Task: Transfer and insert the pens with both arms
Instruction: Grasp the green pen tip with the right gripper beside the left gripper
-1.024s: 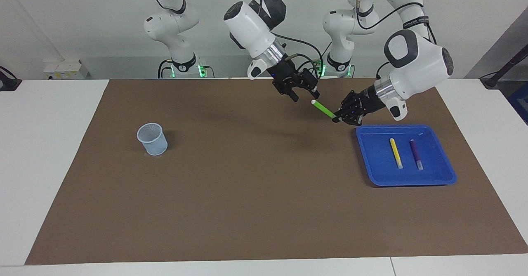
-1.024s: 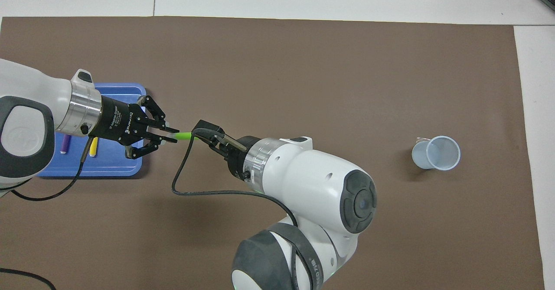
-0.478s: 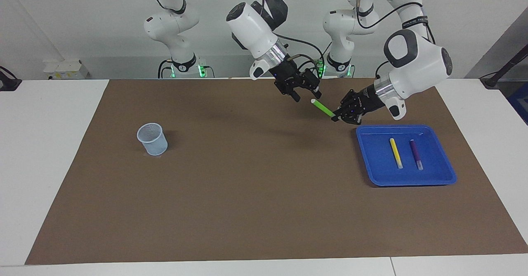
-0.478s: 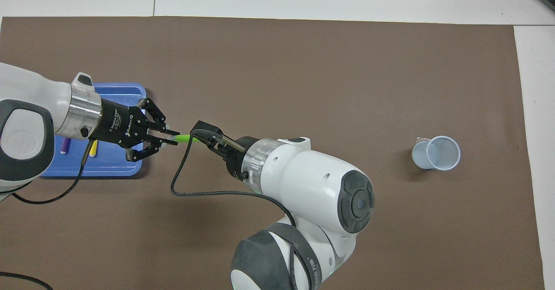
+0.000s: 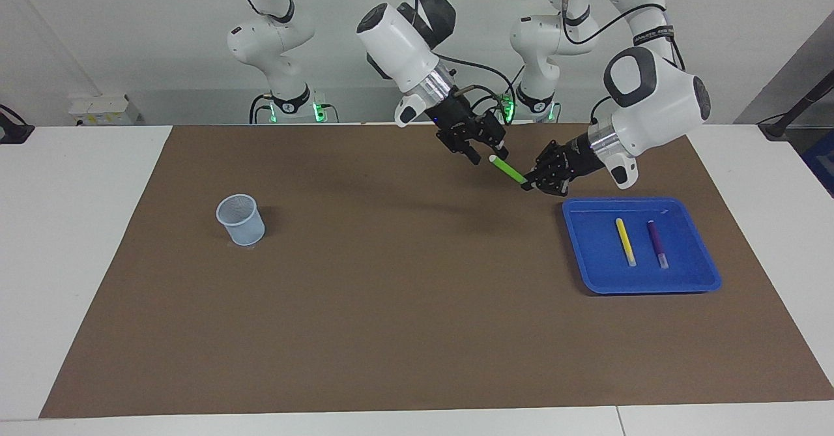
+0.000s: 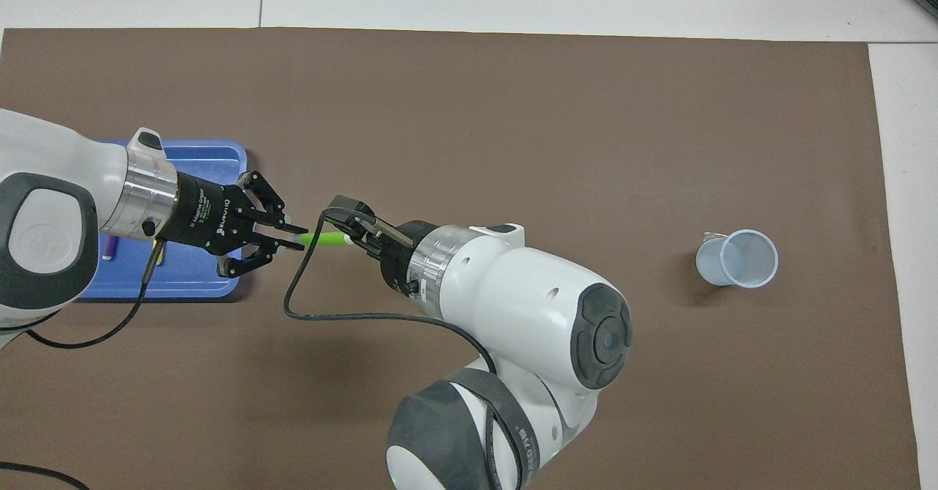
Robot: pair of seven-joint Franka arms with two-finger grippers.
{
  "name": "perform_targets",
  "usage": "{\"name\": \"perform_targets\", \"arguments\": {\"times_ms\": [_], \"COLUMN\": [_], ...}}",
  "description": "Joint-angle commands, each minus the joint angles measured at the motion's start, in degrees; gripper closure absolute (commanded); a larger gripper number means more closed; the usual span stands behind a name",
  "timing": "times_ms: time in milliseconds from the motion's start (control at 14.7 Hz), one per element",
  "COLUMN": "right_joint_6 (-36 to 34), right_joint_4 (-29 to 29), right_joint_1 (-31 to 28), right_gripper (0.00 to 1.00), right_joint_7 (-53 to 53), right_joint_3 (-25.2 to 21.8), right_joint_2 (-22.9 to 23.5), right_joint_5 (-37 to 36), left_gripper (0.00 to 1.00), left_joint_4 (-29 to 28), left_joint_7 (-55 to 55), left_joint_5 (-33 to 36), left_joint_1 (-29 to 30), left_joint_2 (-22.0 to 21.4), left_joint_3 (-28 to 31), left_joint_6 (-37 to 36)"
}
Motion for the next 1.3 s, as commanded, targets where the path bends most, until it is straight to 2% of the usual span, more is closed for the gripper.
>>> {"name": "perform_targets", "arguments": {"times_ms": [0, 273, 478, 751, 1160, 1228], "right_joint_6": [2.2, 2.2, 2.1, 2.0, 1.9, 1.9], "right_joint_4": [1.8, 1.8, 2.1, 1.6, 1.4, 1.4], "right_joint_1": [0.4, 0.5, 0.7, 1.7, 1.5, 1.5], "right_gripper": [0.29, 0.45, 0.40, 0.40, 0.47, 0.52], "right_joint_7": [-0.6, -0.6, 0.0, -0.3, -1.7, -1.7], "right_joint_3": [0.2, 0.2, 0.3, 0.3, 0.3, 0.3], "right_joint_2": [2.8, 2.8, 2.9, 2.9, 3.1, 3.1], "right_joint_5": [1.1, 1.1, 1.1, 1.3, 1.3, 1.3], "left_gripper": [1.00, 1.00, 1.00, 1.00, 1.00, 1.00], "left_joint_4": [-2.4, -2.3, -2.3, -2.3, -2.3, -2.3], "left_joint_7": [-0.6, -0.6, -0.6, -0.6, -0.6, -0.6], "left_joint_5": [-1.0, -1.5, -1.6, -1.6, -1.6, -1.6], "left_joint_1": [-1.2, -1.2, -1.2, -1.2, -1.2, -1.2], "left_joint_2": [-2.1, -2.1, -2.1, -2.2, -2.2, -2.2], "left_joint_3": [0.6, 0.6, 0.6, 0.6, 0.6, 0.6], "left_joint_6": [1.5, 1.4, 1.3, 1.0, 0.9, 0.9]}}
